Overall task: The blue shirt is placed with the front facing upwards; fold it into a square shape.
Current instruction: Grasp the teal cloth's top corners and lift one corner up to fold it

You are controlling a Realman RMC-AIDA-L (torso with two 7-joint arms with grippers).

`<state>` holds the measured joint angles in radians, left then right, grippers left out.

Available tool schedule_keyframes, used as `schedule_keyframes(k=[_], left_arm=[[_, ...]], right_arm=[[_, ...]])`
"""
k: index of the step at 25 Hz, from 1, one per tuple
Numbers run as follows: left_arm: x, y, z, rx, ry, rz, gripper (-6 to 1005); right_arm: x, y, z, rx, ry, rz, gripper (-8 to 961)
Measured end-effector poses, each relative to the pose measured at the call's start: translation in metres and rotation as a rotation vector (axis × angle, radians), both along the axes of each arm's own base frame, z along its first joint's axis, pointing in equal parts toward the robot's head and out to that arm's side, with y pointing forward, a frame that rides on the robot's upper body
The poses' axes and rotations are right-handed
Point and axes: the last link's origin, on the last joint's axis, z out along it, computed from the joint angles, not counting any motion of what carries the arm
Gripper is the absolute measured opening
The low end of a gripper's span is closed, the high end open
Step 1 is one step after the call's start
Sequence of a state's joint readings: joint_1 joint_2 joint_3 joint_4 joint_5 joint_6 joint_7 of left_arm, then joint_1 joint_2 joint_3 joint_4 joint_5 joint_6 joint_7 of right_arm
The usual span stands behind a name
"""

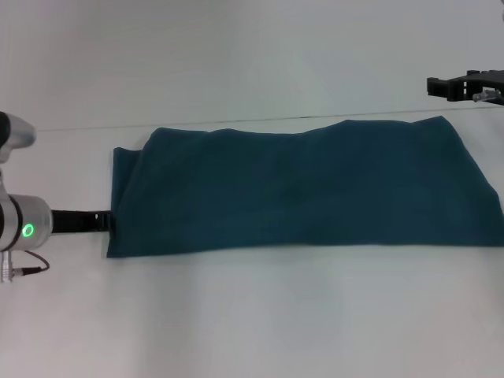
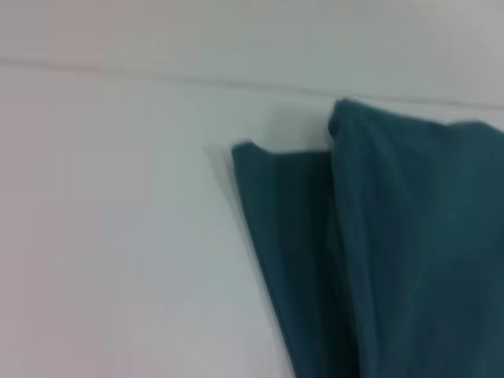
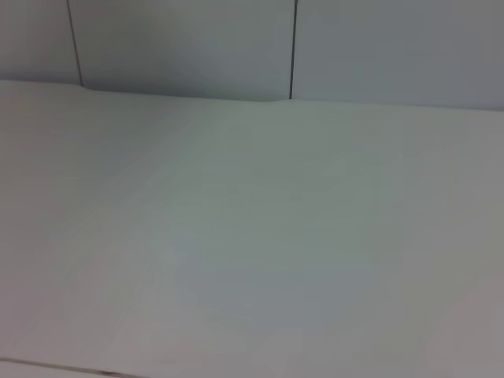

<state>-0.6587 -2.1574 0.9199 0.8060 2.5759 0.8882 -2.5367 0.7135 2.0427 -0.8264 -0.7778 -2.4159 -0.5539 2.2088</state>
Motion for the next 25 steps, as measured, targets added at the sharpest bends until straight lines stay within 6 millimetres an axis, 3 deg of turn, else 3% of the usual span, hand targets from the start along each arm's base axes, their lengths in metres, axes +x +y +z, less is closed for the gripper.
schedule_keyframes(k=[8, 10, 16, 25], left_arm=[[0.005, 0.007, 0.014, 0.091, -0.010, -0.026, 32], [0.007, 0.010, 0.014, 0.103, -0.015, -0.028, 178], [0.006, 0.017, 0.008, 0.108, -0.018, -0.009, 386], [0.003, 0.021, 0.005, 0.121, -0.033, 0.026, 775]], right_arm=[[0.001, 0.000, -0.001, -0.002, 0.001, -0.003, 767], [0.001, -0.001, -0.001, -0.002, 0.002, -0.005, 767], [0.002, -0.001, 0.001, 0.000, 0.006, -0.007, 766], [0.001, 0.000, 0.002, 0.000, 0.004, -0.003, 766]])
